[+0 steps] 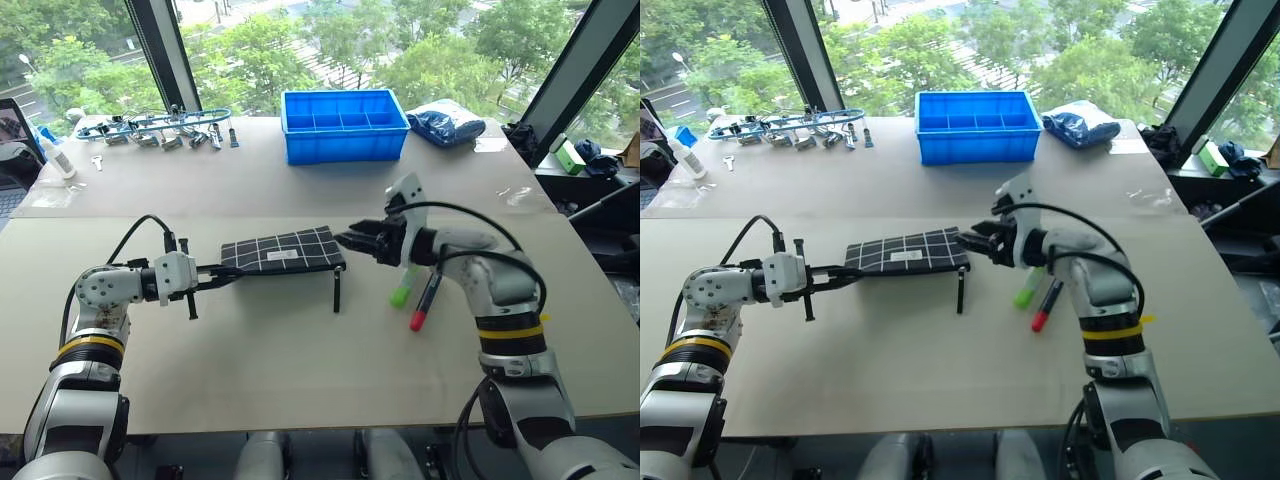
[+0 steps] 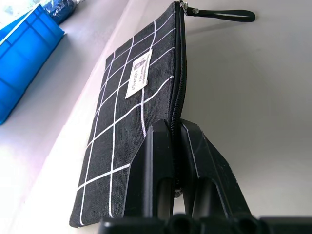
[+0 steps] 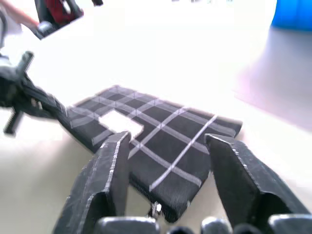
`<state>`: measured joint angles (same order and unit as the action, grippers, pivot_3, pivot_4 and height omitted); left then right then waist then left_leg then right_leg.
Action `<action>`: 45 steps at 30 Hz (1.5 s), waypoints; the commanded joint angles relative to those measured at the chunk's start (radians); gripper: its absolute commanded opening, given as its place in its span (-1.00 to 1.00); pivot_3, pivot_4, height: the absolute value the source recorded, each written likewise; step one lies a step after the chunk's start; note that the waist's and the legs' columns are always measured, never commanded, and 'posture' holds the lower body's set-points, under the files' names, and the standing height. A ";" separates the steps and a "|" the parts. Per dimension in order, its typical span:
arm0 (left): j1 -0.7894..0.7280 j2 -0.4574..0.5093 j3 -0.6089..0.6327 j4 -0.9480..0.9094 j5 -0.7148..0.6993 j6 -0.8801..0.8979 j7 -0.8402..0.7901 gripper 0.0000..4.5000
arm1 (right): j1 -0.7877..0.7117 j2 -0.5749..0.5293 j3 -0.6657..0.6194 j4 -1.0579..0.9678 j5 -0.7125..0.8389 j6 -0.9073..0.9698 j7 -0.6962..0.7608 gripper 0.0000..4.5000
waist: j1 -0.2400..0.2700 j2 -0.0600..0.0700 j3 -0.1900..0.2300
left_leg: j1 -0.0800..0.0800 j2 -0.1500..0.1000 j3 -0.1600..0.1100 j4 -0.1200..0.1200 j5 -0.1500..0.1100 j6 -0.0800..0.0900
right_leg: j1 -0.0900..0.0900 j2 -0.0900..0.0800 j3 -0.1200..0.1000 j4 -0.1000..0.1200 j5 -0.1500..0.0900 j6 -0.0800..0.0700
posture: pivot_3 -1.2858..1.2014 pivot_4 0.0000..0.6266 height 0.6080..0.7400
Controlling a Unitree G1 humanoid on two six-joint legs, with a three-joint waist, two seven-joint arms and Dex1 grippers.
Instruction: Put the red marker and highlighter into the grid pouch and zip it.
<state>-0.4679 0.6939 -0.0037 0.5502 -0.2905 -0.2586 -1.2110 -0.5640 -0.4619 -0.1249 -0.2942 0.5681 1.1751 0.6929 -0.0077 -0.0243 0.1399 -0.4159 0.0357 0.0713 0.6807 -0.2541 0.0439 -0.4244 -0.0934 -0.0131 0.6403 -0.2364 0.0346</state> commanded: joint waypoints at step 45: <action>0.096 -0.070 0.061 -0.475 -0.085 0.438 0.174 -1.00 | -0.179 0.205 0.306 0.346 -0.263 -0.370 -0.055 -0.98 | -0.006 0.000 0.000 | 0.001 0.000 -0.001 0.000 0.001 -0.002 | 0.000 0.001 0.001 0.000 0.000 0.000 | 0.03 -0.52 1.00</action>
<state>-0.3626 0.6278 0.0431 0.1119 -0.3577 0.1793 -1.0383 -0.7105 -0.2775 0.1685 0.0946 0.2851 0.8086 0.6118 -0.0142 -0.0241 0.1401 -0.4149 0.0354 0.0703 0.6804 -0.2531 0.0424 -0.4245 -0.0920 -0.0122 0.6407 -0.2365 0.0344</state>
